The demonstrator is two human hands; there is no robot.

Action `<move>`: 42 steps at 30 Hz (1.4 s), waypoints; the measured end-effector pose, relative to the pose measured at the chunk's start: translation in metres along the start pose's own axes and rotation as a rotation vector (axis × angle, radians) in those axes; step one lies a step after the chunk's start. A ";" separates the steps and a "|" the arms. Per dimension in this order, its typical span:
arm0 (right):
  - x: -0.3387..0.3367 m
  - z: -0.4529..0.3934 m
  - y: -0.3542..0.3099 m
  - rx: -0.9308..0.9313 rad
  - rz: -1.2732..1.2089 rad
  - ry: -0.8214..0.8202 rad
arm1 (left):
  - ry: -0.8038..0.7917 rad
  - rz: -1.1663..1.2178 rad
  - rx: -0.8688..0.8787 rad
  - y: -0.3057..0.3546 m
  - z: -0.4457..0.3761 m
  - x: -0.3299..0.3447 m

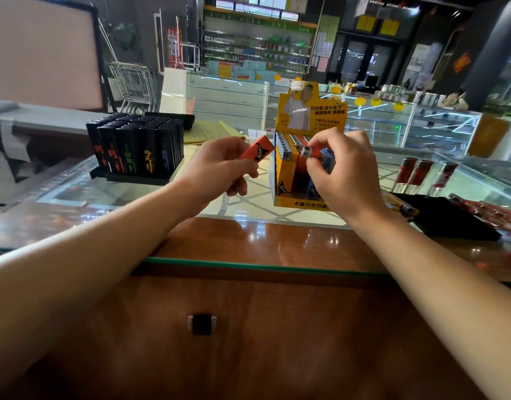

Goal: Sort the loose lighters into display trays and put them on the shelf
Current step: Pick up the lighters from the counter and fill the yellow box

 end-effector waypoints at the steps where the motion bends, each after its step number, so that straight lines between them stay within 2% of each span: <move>1: 0.001 -0.001 -0.002 -0.033 0.039 0.016 | -0.001 -0.001 0.001 0.000 0.000 0.000; 6: 0.011 -0.007 0.000 -0.078 0.198 0.030 | -0.010 -0.019 -0.001 -0.001 0.000 0.000; 11: 0.018 -0.004 0.009 -0.048 0.210 0.000 | -0.004 -0.040 0.008 0.001 0.001 -0.002; 17: 0.012 0.001 0.006 -0.023 0.108 -0.002 | 0.036 -0.121 0.050 0.004 0.002 -0.005; 22: -0.005 0.012 -0.023 -0.249 -0.088 0.042 | -0.025 -0.217 0.169 0.017 0.006 0.004; 25: -0.005 0.016 -0.026 -0.259 -0.125 0.024 | -0.003 -0.208 0.195 0.017 0.005 0.002; 32: 0.004 0.021 -0.034 -0.288 -0.097 -0.029 | 0.009 -0.195 0.244 0.022 0.005 0.002; 38: 0.012 0.023 -0.033 -0.306 -0.072 -0.093 | -0.013 -0.100 0.229 0.021 0.004 0.001; 42: 0.009 0.023 -0.032 -0.300 -0.094 -0.077 | -0.038 -0.069 0.197 0.015 0.004 0.001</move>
Point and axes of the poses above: each hand's wrist, its own z-axis away from the middle knuckle, its own x-axis out of the palm, y = z × x, the point moved 7 cm from there along -z, towards the middle knuckle, and after that the axes turned 12 degrees about x, right-handed, at the moved point
